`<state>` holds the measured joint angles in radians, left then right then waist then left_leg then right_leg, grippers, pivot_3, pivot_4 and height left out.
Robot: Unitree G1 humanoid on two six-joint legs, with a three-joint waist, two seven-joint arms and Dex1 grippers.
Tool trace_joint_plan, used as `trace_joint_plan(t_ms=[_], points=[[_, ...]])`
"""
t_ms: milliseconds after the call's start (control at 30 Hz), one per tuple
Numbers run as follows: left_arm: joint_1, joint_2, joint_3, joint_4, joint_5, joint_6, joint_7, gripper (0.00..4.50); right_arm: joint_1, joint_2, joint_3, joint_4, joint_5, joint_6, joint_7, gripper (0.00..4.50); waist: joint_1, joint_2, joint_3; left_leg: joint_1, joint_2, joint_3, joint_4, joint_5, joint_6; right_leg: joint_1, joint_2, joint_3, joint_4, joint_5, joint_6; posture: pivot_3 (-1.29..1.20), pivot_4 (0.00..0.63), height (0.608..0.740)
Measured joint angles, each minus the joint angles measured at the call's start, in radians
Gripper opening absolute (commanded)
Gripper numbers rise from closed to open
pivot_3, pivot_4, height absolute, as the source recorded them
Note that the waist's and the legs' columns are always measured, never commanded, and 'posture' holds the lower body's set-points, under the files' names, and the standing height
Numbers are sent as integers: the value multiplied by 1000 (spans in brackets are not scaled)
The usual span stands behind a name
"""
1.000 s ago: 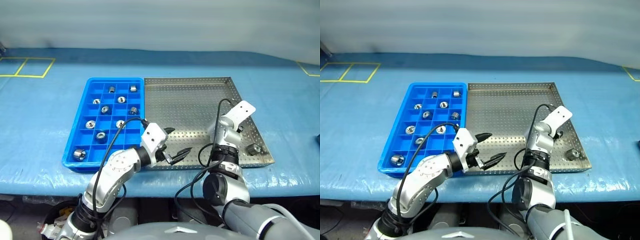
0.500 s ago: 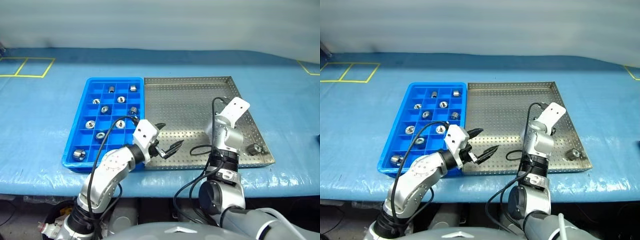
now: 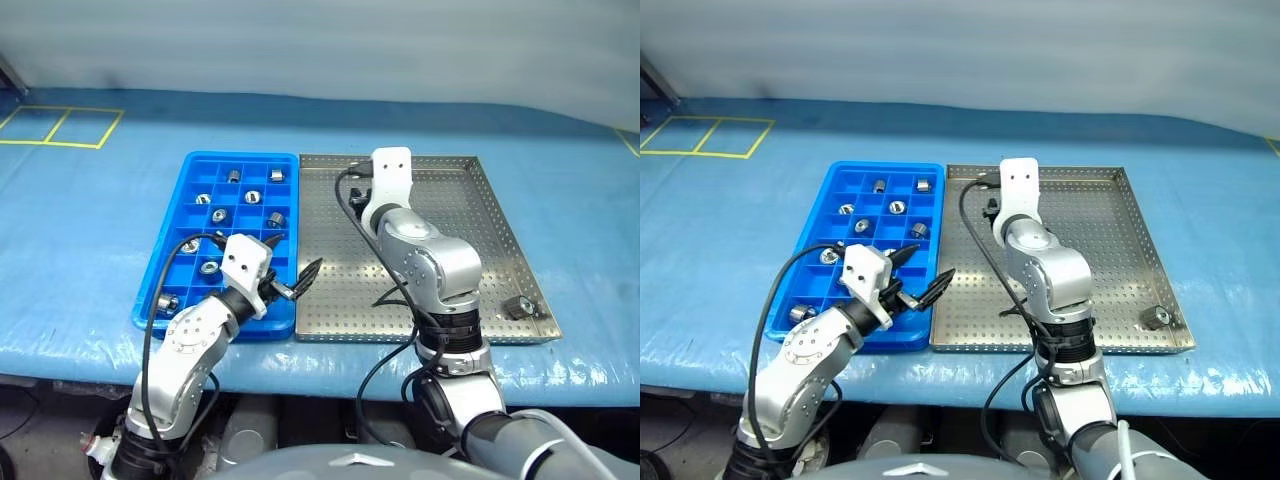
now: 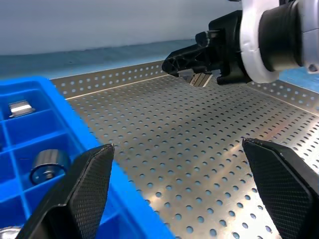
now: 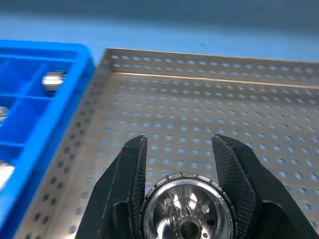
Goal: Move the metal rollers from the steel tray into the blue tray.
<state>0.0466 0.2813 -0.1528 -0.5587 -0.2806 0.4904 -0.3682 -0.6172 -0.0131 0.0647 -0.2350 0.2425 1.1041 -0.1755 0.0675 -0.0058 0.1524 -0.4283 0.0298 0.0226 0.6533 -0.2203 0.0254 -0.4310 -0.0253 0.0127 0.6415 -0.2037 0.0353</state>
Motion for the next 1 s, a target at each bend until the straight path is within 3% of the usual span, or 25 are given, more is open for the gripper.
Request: trace_joint_plan(t_ms=[367, 700, 1000], points=[[176, 79, 80, -54, -2, -106, -40, 4500, -15, -57, 121, -33, 104, -61, 358, 1717, 45, -1, 2, -2, 2, 0, -3, 0, 0, -2, -1, -1, -3, -1, -1, 426, 150, 740], [268, 115, 114, -113, -51, -112, -92, 4500, 58, -12, 244, -38, 117, -127, 457, 1717, 89, -1, 4, -3, 6, 0, -5, -1, -1, -3, -1, -4, -6, -1, -2, 467, 150, 740], [281, 130, 120, -114, -77, -99, -113, 4500, 124, -67, 273, -13, 93, -157, 499, 1717, 126, -2, 4, -4, 6, 1, -6, -1, -2, -3, -1, -5, -10, -1, -1, 438, 150, 740]])
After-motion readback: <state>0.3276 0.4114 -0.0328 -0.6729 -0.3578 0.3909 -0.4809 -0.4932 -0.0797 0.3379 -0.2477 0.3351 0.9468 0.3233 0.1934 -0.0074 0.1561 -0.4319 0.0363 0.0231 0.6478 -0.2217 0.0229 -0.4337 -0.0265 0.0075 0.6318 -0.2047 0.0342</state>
